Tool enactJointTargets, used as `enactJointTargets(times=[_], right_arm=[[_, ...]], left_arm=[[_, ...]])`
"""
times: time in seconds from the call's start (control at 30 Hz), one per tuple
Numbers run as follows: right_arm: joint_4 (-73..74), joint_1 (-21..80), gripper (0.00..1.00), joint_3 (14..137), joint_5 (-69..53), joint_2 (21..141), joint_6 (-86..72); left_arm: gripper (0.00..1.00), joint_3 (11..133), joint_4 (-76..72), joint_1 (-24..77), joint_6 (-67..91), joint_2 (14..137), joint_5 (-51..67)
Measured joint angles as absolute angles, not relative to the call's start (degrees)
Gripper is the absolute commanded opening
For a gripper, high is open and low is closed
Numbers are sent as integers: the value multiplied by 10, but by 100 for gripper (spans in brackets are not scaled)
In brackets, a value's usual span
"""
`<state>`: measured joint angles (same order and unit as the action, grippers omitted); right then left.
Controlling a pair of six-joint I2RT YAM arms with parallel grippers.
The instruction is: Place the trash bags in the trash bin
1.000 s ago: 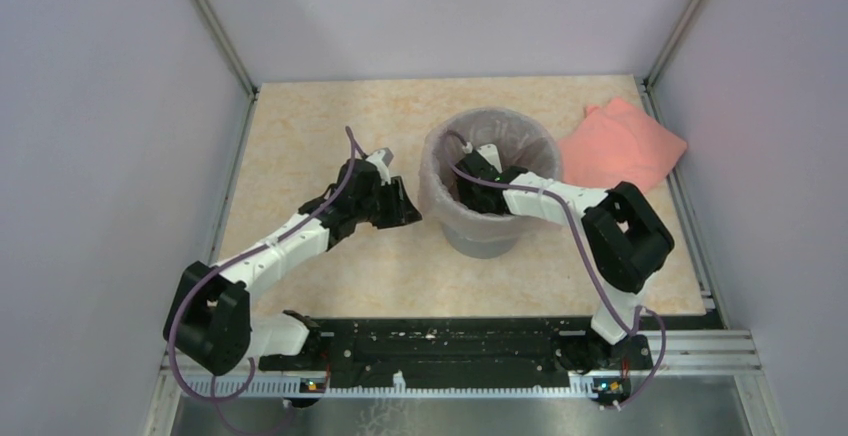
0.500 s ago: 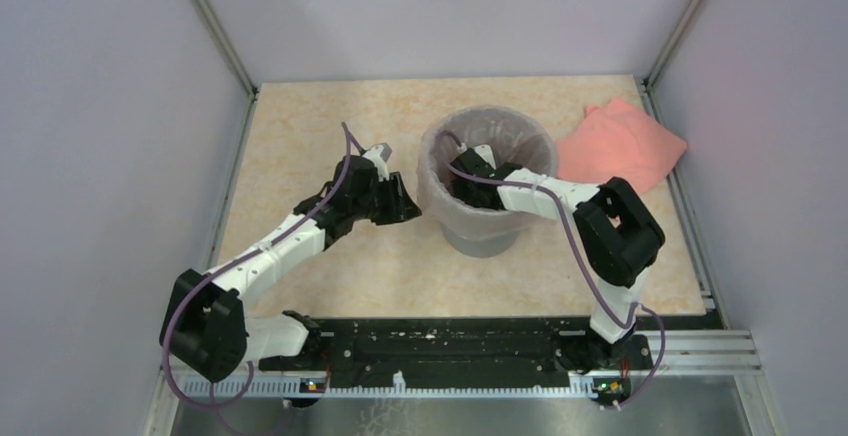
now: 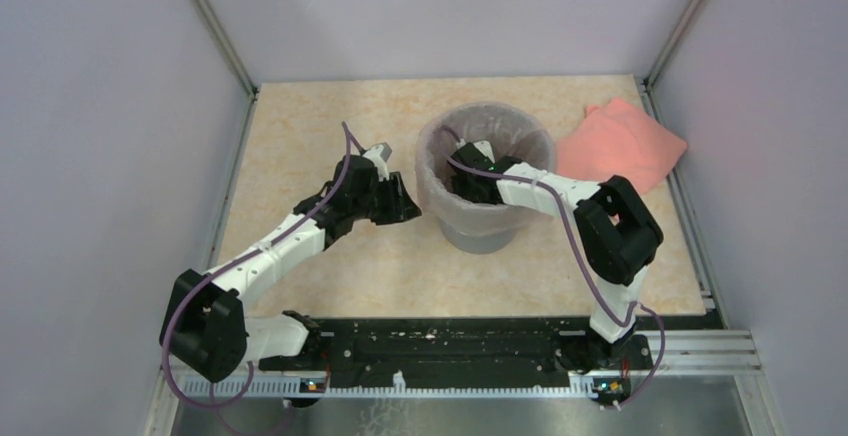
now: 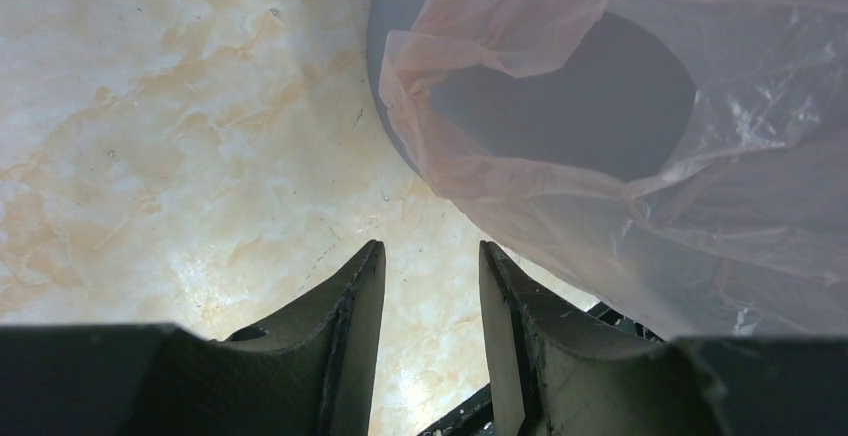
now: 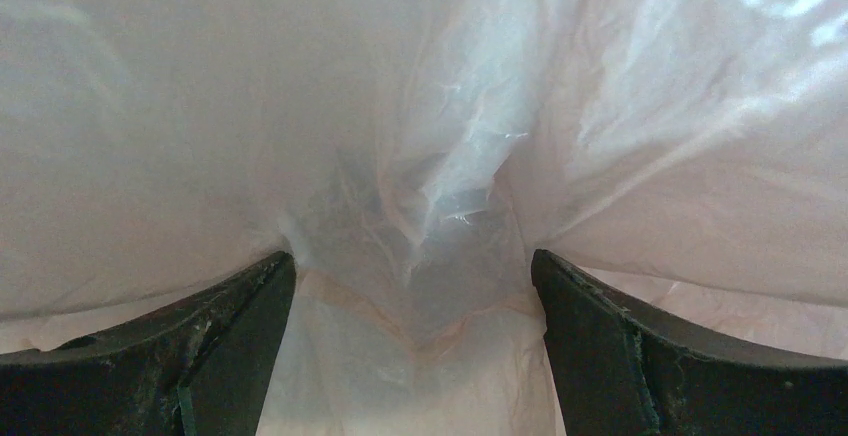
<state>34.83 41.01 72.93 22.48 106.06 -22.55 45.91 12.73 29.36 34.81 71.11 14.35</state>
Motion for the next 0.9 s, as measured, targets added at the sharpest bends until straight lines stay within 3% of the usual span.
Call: enactJointTargets(times=[0.9], right_arm=[[404, 424, 83, 755, 224, 1013, -237]], left_arm=[[45, 461, 126, 294, 348, 719, 156]])
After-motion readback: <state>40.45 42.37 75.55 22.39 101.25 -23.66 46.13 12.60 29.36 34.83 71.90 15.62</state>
